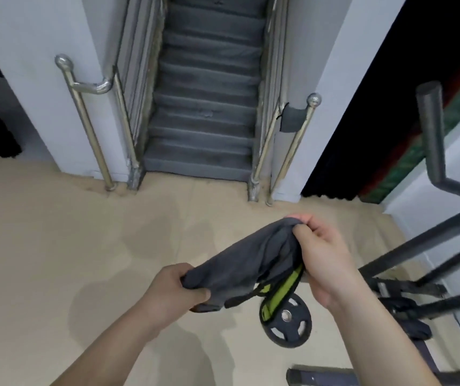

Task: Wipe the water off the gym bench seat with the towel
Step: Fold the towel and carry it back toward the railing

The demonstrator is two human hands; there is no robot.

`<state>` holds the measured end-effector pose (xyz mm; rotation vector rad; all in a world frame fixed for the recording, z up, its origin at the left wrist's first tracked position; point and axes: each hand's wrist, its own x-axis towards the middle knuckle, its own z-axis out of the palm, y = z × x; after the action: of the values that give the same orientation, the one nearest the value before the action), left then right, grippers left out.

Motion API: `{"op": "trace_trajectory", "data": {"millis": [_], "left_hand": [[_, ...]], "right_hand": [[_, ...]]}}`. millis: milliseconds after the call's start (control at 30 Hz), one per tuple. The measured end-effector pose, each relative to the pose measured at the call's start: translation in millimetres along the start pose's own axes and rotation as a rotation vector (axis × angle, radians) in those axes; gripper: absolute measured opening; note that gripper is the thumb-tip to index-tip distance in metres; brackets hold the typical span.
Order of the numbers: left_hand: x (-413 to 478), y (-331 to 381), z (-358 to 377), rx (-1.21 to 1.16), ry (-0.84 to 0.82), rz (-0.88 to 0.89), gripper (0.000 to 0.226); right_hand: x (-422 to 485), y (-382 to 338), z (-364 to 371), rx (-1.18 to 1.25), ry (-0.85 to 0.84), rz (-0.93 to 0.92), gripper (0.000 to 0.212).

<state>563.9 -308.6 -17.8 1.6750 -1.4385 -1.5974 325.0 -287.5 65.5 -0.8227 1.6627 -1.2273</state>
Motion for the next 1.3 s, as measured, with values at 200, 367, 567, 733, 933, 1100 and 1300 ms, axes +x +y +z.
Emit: {"op": "trace_trajectory", "data": {"millis": [200, 367, 567, 733, 933, 1100, 1300], "left_hand": [[109, 82, 6, -0.154, -0.140, -0.016, 0.035], [203, 164, 44, -0.213, -0.180, 0.086, 0.023], [295, 238, 92, -0.242, -0.213, 0.145, 0.016], [401, 284, 97, -0.266, -0.235, 0.094, 0.017], [548, 358, 90, -0.209, -0.410, 0.120, 0.019], [676, 434, 94, -0.094, -0.407, 0.165, 0.031], [805, 503, 133, -0.047, -0.432, 0.104, 0.019]], "right_hand": [[88, -10, -44, 0.066, 0.205, 0.052, 0.029], [191, -25, -38, 0.013, 0.136, 0.030, 0.032], [305, -52, -10, -0.003, 0.050, -0.072, 0.029], [420, -69, -9, 0.033, 0.066, -0.020, 0.018], [562, -114, 1, 0.125, 0.031, 0.075, 0.048], [692, -159, -15, 0.191, -0.010, 0.184, 0.063], [795, -174, -54, 0.085, 0.349, 0.184, 0.025]]}}
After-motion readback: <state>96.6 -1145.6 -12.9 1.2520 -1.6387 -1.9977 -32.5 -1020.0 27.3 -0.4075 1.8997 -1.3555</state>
